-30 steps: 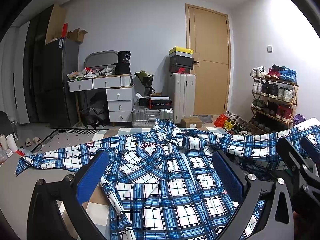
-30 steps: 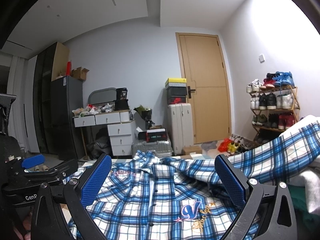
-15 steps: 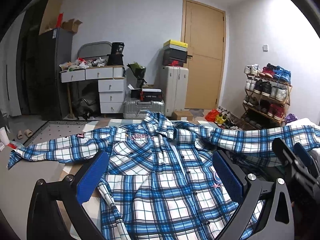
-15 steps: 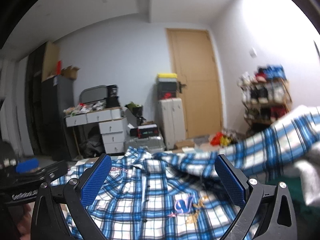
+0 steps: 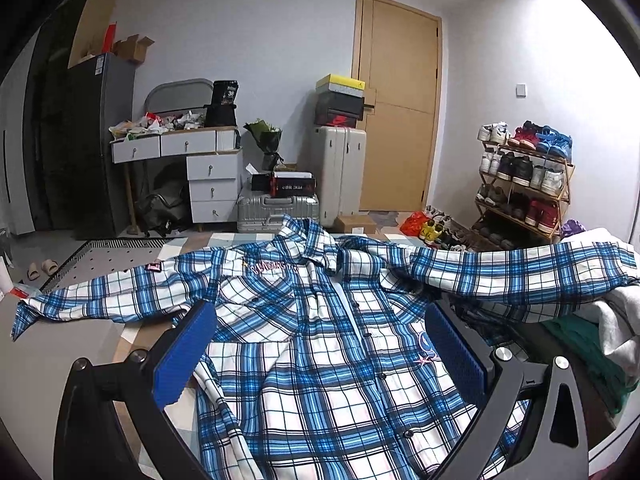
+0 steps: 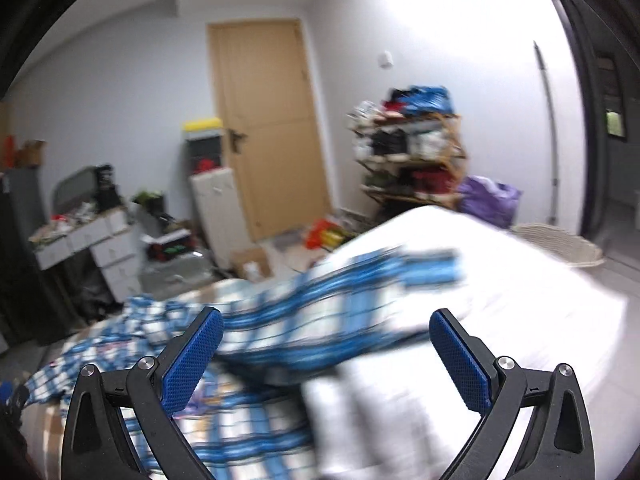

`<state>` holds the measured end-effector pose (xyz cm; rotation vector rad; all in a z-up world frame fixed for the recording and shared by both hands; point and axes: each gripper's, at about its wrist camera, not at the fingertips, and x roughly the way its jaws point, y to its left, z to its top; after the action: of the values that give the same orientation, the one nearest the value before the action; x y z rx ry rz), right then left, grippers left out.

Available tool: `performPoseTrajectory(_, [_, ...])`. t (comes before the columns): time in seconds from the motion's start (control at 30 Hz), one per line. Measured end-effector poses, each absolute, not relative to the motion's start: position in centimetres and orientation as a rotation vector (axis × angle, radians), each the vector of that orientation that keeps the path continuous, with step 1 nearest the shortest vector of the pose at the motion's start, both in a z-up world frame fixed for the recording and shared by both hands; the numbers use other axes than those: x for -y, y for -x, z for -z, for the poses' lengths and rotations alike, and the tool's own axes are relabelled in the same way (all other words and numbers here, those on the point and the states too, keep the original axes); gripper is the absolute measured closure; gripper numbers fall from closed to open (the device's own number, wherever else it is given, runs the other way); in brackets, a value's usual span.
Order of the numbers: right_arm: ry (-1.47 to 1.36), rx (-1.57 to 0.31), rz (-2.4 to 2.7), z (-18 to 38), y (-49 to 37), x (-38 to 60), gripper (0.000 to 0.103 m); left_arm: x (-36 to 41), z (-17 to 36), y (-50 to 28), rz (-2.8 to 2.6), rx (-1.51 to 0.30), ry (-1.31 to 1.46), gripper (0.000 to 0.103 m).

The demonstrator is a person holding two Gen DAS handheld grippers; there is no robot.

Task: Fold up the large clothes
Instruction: 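Grasp the plaid shirt's sleeve cuff with the right gripper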

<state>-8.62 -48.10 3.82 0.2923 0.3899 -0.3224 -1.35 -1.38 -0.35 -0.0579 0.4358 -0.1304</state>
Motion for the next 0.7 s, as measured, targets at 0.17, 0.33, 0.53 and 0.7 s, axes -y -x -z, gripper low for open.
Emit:
performPoseTrajectory(0.17, [-0.402,-0.511,0.309,-4.2,6.5,53.6,0.001,1.8,0.8,1.2,0.128,-0.449,0.050,0.001])
performPoseTrajectory(0.33, [-0.482,-0.681,0.227,-2.0,3.6,55.7,0.006,2.1,1.2,1.2,0.124,-0.466,0.030,0.001])
performPoseTrajectory(0.53, [-0.470,-0.714,0.217,-1.4,2.4,55.4,0.018,1.6,1.3,0.9,0.114,-0.481,0.041,0.001])
performPoseTrajectory(0.7, [-0.317,-0.766,0.275,-1.0,0.6,53.7,0.059,1.6,1.2,0.7,0.138,-0.500,0.070,0.001])
